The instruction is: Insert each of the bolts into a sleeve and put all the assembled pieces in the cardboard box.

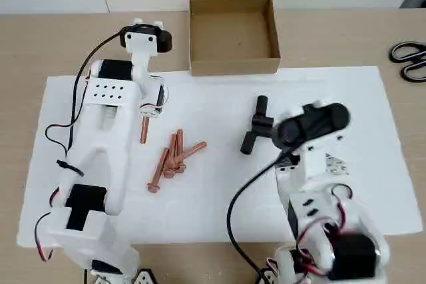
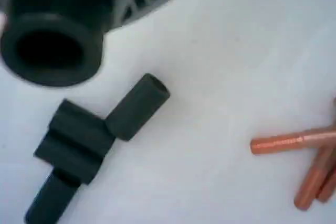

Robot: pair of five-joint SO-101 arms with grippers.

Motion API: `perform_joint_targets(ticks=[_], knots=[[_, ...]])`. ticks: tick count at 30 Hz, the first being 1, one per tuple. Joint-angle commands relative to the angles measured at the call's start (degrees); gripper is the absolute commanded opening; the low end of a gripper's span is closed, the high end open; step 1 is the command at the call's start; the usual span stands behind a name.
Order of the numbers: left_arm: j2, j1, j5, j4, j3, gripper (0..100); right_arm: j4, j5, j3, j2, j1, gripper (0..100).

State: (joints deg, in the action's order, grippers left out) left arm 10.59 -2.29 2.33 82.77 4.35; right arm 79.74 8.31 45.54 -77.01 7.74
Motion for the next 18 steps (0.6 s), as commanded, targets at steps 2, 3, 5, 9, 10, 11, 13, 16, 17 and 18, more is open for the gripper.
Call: perform_joint_targets(ticks=[2, 3, 5, 9, 10, 11, 13, 16, 17, 18], knots=[[-6.86, -0.09, -0.09, -1.05, 0.31, 1, -8.84, 0.0, 4.92, -0.75, -0.04, 0.3], [-7.91, -0.09, -0.09, -1.05, 0.22, 1, -11.91, 0.0, 5.98, -0.75, 0.13, 0.3], [-9.85, -0.09, -0.09, -1.05, 0.22, 1, -18.33, -1.32, 8.53, -0.75, 2.59, 0.3], [-12.4, -0.18, -0.09, -1.05, 0.22, 1, -26.77, -6.68, 14.68, -0.75, 10.68, 0.4], [-12.66, -0.18, -0.09, -0.88, 0.22, 1, -28.53, -7.74, 16.62, -0.75, 12.35, 0.4], [-12.84, -0.18, 0.0, -0.79, 0.22, 1, -29.85, -8.7, 18.46, -0.75, 13.49, 0.4], [-13.19, -0.18, 0.0, -0.62, 0.22, 1, -31.16, -10.29, 21.45, -0.75, 14.11, 0.4], [-13.19, -1.05, 0.0, 0.35, 0.31, 1, -33.19, -12.75, 23.38, -0.84, 14.29, 0.4], [-13.19, -1.85, 0.0, 0.53, 0.31, 1, -34.15, -13.45, 23.38, -0.84, 14.29, 0.4], [-13.19, -2.81, 0.0, 0.62, 0.31, 1, -35.21, -13.89, 23.47, -1.01, 14.29, 0.4]])
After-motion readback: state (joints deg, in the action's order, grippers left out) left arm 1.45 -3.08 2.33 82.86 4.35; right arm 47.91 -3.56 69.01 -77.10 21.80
